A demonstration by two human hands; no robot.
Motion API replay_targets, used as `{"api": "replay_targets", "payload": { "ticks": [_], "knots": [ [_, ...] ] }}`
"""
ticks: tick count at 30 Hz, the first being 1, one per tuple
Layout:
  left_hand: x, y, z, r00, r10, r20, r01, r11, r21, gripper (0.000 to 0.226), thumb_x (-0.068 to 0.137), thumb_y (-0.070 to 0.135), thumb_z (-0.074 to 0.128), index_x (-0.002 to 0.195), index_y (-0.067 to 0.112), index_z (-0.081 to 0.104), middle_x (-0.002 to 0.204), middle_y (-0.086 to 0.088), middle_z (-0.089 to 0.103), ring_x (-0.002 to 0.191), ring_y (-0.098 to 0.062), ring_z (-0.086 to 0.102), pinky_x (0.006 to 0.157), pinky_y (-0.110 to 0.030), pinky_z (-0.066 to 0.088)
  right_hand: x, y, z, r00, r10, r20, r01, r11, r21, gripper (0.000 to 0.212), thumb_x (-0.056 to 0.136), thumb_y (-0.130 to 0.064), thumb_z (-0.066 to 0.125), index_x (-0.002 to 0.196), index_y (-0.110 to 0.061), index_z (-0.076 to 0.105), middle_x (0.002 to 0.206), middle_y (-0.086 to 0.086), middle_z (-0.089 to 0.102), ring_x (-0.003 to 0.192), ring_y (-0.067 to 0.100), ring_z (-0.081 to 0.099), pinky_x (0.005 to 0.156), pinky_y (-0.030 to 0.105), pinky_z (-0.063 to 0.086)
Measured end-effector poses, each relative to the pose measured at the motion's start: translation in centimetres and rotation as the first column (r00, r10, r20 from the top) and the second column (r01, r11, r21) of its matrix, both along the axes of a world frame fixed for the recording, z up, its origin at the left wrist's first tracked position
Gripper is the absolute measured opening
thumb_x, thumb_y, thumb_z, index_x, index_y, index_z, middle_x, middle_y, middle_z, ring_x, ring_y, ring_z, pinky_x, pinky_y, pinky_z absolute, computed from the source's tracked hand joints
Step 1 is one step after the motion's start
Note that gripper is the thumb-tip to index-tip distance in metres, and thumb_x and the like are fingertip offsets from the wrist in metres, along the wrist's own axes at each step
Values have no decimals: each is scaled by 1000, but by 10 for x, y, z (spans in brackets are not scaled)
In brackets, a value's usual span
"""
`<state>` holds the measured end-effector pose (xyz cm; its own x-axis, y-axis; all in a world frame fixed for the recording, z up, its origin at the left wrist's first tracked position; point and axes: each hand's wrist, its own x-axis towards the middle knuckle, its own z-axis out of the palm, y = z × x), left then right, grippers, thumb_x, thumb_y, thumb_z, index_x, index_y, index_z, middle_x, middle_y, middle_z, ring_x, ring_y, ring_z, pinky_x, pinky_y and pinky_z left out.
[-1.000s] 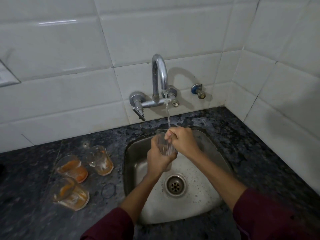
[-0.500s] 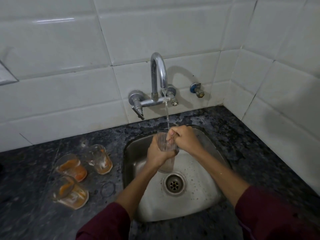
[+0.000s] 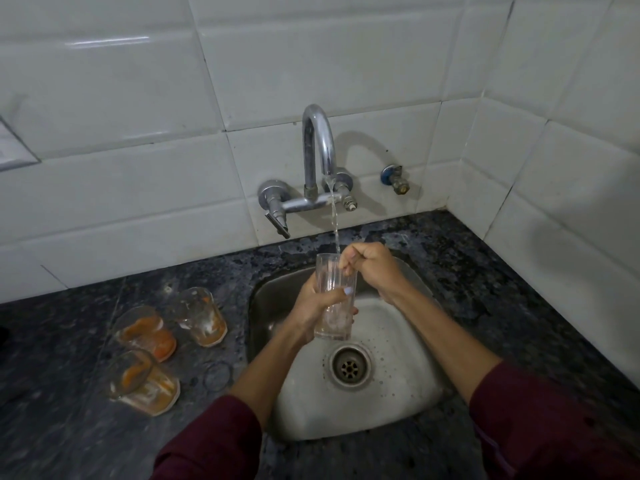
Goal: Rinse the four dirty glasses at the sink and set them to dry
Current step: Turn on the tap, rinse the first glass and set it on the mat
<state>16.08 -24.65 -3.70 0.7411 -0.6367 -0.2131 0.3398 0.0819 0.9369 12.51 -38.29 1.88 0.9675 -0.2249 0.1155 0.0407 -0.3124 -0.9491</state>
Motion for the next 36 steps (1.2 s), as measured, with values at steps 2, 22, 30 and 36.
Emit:
{"api": "replay_targets", "payload": {
  "ticks": [2,22,30,36],
  "knots": [
    [-5,-4,-3,985,118,126,-127,990,67,66,55,25,84,113,19,53,102,-12,65,82,-27,68,72,-47,58,1,2,-1,999,-43,-9,42,992,-120,36,92,-2,47,62,-18,61,61,-7,60,54,-3,55,63,15,48],
    [-16,-4,-3,978,153,139,-165,983,76,66,65,18,81,123,14,49,106,-12,64,86,-26,67,72,-39,57,-5,7,-1,998,-48,-47,40,986,-164,33,92,-3,46,64,-13,62,64,-1,62,56,0,56,62,17,47],
    [-26,-17,-4,841,99,532,-383,804,455,82,69,32,81,134,18,33,112,-1,59,99,-21,62,85,-37,53,6,23,-15,956,-251,-151,173,899,-403,25,92,-15,47,86,-5,69,88,14,69,80,25,63,70,28,47],
    [-25,-9,-17,998,32,-46,-10,907,421,30,79,24,75,104,16,60,99,-11,66,91,-21,63,79,-37,52,10,9,-48,876,-158,-455,124,987,-104,22,87,-3,54,99,-3,72,92,8,71,82,17,64,68,22,51]
  ]
}}
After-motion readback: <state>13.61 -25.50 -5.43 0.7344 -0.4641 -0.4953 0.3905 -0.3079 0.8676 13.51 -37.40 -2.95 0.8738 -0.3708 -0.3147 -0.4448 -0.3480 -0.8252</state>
